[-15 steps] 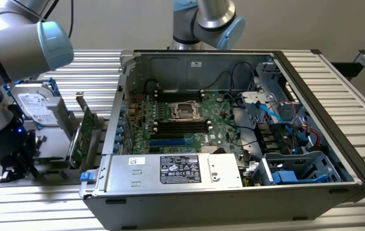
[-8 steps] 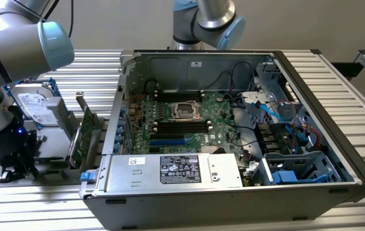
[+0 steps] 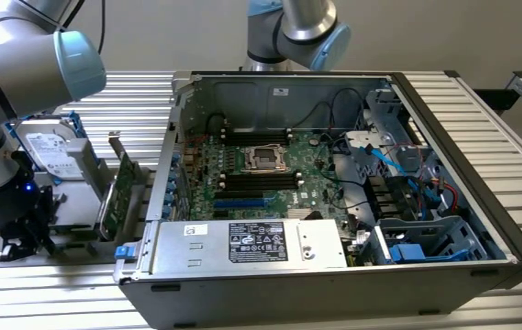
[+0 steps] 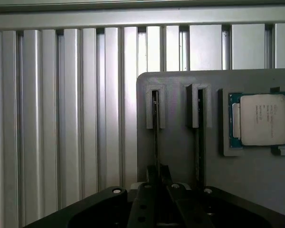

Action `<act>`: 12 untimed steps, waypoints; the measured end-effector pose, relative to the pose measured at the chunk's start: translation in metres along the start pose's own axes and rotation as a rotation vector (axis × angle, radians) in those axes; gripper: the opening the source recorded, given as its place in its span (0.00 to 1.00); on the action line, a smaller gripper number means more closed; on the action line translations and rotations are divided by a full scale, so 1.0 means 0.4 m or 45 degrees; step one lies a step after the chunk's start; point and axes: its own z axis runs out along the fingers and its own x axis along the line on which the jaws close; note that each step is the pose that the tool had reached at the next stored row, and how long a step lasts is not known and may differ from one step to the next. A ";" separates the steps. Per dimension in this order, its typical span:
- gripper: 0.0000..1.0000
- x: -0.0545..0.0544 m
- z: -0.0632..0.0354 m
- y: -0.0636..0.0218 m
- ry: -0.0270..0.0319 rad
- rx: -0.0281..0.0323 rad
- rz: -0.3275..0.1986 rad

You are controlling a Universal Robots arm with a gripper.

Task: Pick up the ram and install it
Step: 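Pick up the ram and move it above insertion slot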

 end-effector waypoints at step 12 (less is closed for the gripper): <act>0.14 0.003 -0.072 0.005 0.0010 -0.0018 0.000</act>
